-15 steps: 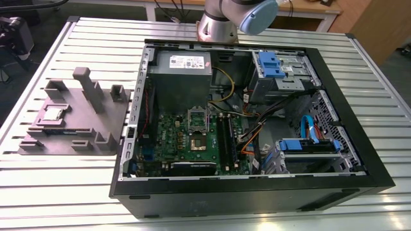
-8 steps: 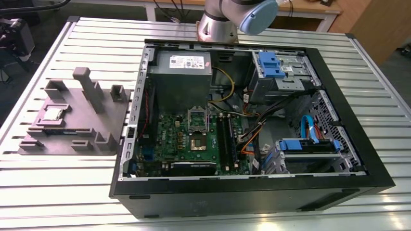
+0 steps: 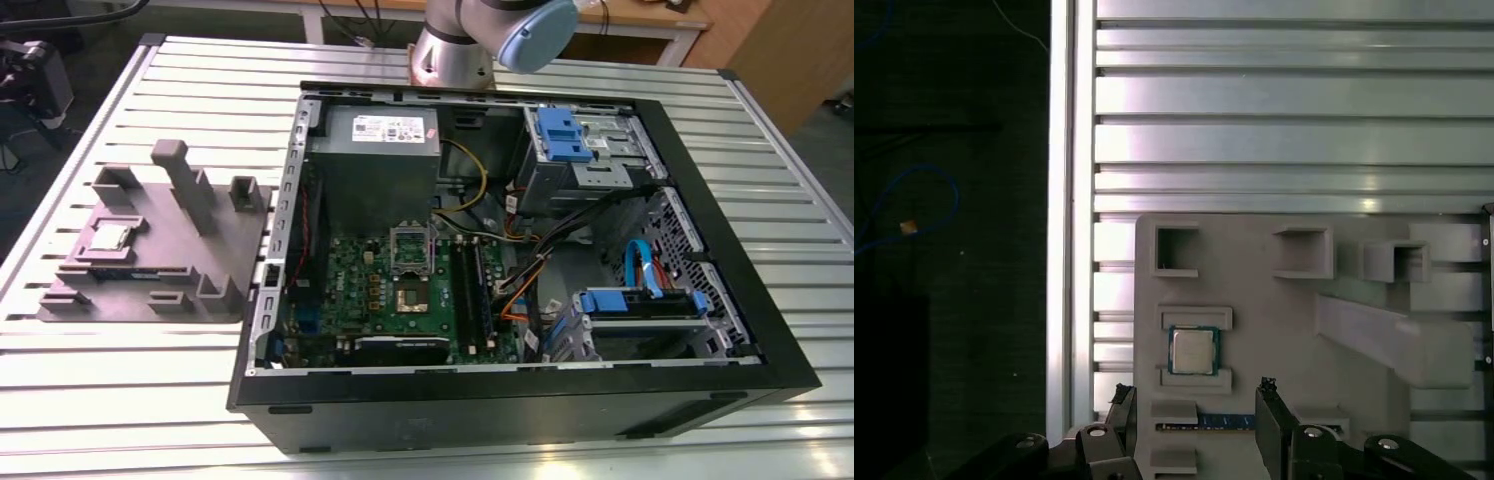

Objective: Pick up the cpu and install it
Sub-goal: 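Pick up the cpu and move it towards the insertion slot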

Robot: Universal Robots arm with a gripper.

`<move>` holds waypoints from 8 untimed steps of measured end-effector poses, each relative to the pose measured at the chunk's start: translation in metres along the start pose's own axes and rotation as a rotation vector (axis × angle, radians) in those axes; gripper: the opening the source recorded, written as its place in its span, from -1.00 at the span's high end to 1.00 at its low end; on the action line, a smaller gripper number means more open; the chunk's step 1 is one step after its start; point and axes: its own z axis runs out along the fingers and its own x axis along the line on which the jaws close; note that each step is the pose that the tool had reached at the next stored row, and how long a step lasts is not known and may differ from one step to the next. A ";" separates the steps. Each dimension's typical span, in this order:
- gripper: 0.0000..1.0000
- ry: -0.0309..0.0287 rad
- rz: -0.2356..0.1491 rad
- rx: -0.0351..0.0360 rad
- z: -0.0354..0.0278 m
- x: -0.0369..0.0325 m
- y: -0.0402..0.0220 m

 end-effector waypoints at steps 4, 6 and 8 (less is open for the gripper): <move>-0.18 0.0001 0.000 0.0002 0.0072 0.0000 -0.0003; -0.18 0.0003 -0.003 0.0004 0.0107 0.0001 0.0001; -0.18 0.0010 -0.023 0.0005 0.0132 0.0001 0.0000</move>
